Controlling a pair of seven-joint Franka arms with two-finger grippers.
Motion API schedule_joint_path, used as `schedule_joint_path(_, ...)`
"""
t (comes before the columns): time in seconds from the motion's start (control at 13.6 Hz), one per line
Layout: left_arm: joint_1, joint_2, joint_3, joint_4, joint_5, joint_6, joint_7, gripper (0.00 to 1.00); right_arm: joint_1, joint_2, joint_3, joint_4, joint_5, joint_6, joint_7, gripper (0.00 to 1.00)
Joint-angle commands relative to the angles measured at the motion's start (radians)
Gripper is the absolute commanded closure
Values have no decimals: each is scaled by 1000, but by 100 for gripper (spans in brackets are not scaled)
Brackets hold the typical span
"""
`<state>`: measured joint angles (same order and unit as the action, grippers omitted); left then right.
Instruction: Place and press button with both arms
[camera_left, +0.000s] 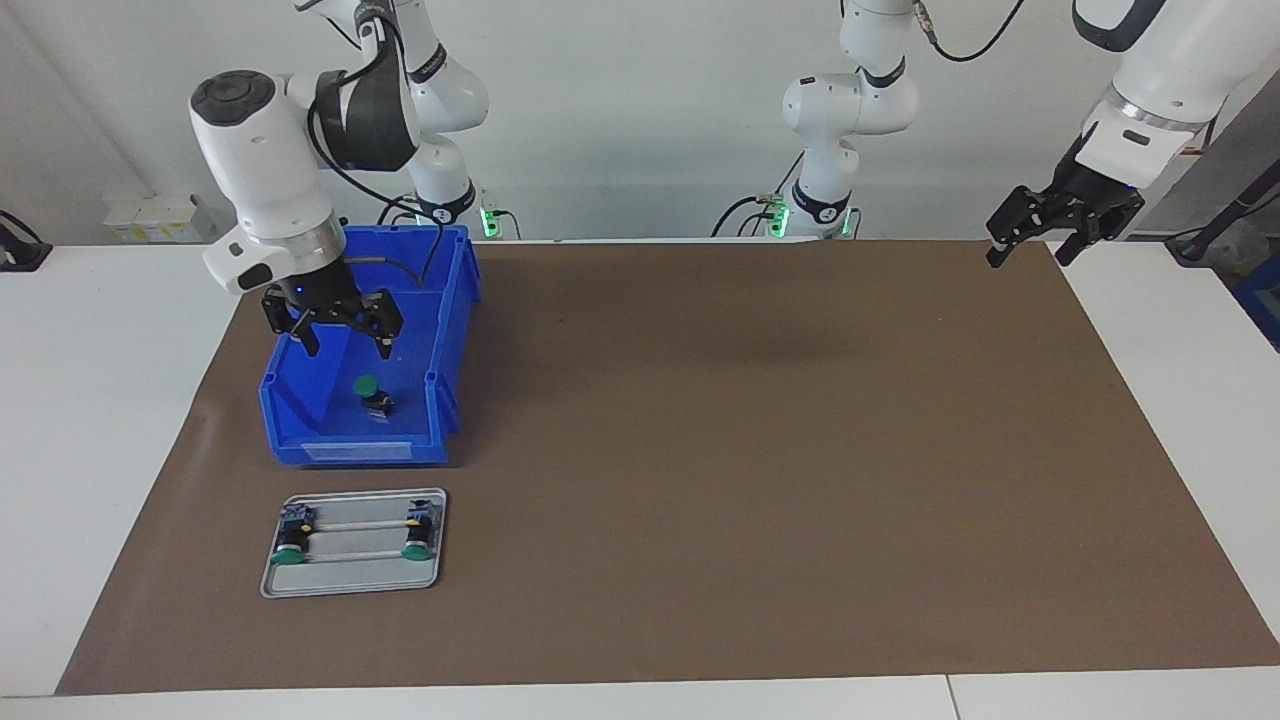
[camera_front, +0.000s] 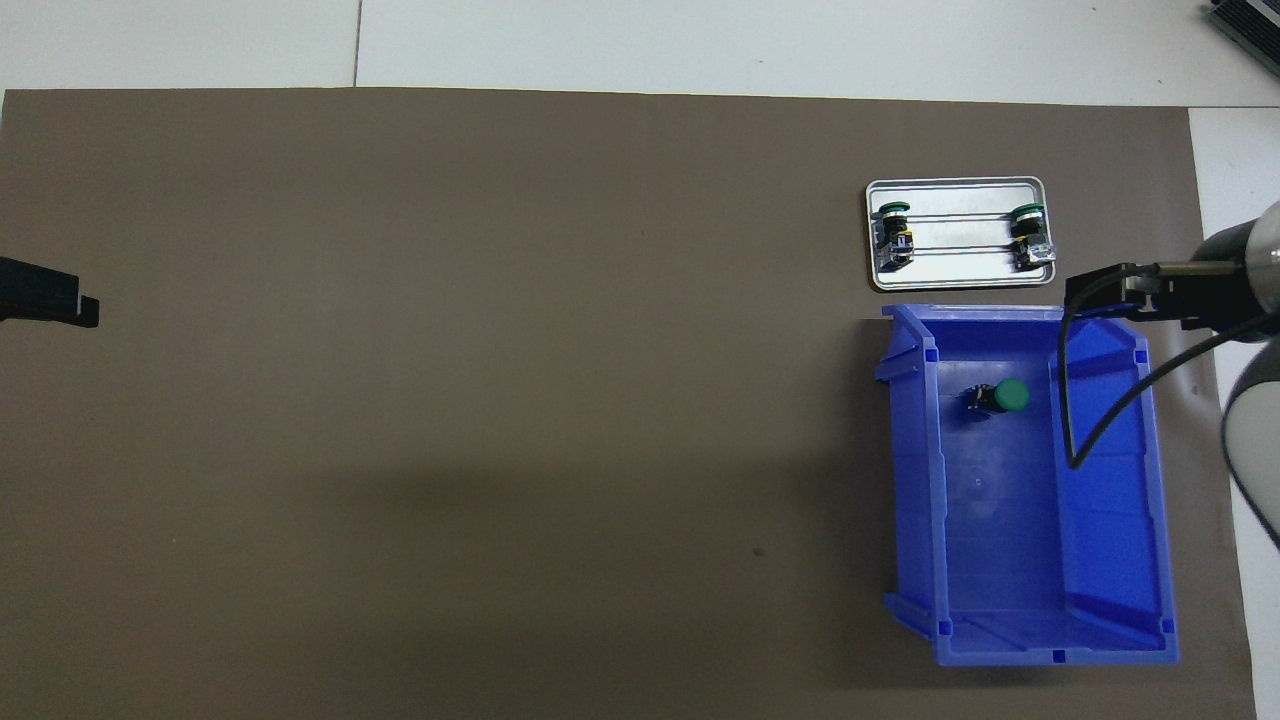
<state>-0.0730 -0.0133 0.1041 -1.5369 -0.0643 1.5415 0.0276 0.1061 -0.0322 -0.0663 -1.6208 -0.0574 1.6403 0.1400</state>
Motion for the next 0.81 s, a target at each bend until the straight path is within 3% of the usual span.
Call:
schedule_joint_path(0.0,-2,-28,3,-35,-2,22,-1,1,-13,5,-6,84,1,-111,20,0)
schedule_joint_path(0.22,-2,-28,2,-35,-2,22,-1,1,-25,-40,-7,15,1,-119,12,0)
schedule_joint_path(0.51,-2,-28,2,-35,-2,20,-1,1,-20,-41,-1,15,2,-120,-12,0)
schedule_joint_path(0.73,-2,-28,2,-35,-2,20,-1,1,-57,-40,-18,18,111,-151,-71,0)
